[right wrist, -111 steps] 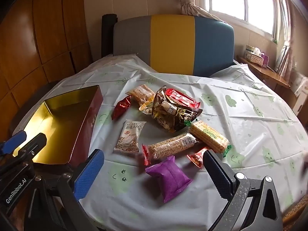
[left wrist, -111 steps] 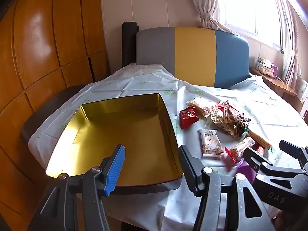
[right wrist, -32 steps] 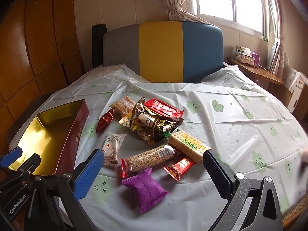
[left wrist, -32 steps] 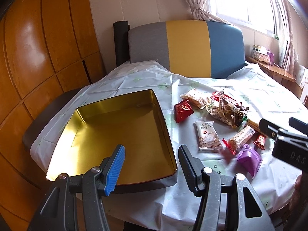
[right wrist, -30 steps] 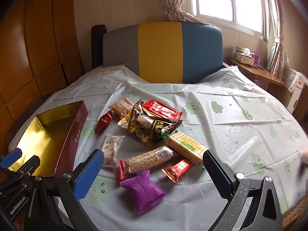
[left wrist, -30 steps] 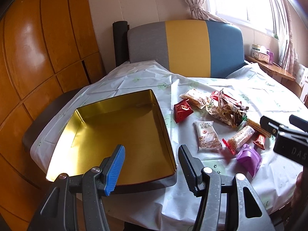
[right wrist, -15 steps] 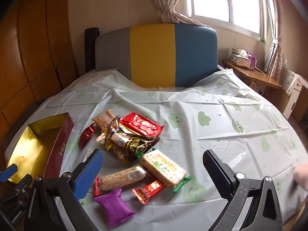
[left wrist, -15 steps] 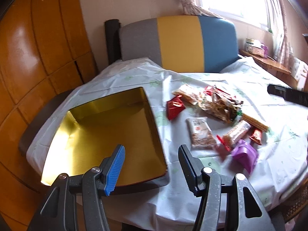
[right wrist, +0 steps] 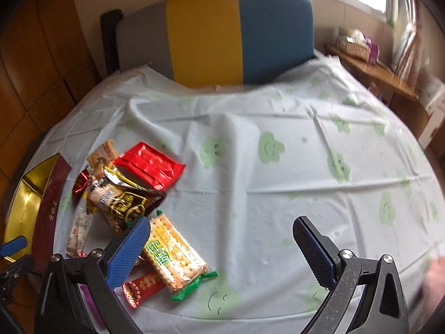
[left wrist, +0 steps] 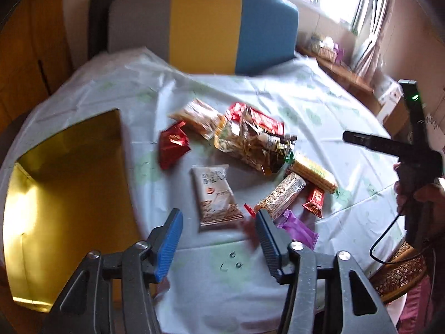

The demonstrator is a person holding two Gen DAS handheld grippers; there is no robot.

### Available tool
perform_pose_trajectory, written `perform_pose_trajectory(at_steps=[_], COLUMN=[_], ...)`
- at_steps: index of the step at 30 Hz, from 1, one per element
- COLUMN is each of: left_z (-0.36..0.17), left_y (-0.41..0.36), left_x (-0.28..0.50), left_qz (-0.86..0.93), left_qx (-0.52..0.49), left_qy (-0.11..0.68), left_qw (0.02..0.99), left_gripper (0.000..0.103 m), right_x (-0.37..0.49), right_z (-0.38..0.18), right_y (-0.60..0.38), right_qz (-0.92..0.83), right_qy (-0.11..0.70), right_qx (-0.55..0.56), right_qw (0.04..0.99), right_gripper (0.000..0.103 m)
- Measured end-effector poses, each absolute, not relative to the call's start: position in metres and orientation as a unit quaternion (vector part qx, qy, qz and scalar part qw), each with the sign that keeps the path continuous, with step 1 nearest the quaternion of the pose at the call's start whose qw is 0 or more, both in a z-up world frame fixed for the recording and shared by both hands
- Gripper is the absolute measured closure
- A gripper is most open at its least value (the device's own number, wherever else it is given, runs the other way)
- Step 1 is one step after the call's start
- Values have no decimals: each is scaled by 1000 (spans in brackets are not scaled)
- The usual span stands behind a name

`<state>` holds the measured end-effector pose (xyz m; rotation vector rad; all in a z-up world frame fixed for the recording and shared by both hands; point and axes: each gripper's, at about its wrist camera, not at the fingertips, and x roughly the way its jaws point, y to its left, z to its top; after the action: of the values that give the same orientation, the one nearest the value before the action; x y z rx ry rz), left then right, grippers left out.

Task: Organize snacks
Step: 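Grasp the white BA ZHEN packet with the left gripper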

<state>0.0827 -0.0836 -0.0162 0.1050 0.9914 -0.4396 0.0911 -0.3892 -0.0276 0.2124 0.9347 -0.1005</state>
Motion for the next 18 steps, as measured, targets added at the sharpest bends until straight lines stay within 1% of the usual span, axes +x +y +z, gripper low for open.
perform_pose_trajectory(at_steps=[8,13,14,15,16,18], left_z=[-53,-75,-79,-83,-85,-87], left_y=[-116,-124,-125,-126,-125,-126], left_x=[136,155,158,159,161,159], left_qz=[-189,-172,-172,-172,-177,-176], left_qx=[67,82,83,83,77,83], left_qy=[529,544,546,550,555,544], left_qw=[825,817,816,813,809,816], left_gripper=[51,51,53,59,63,68], right_x=[94,95,95,96,96,98], right_z=[-25,-24,-24,-25,-26,-27], right_y=[-382,-380,-380,-380,-379,-378], right_qz=[-30,-16,-14,-10,-7,0], right_qy=[449,449,450,451,452,456], right_qx=[105,111,112,114,116,119], right_qw=[887,886,886,885,884,882], right_gripper=[0,0,0,0,0,1])
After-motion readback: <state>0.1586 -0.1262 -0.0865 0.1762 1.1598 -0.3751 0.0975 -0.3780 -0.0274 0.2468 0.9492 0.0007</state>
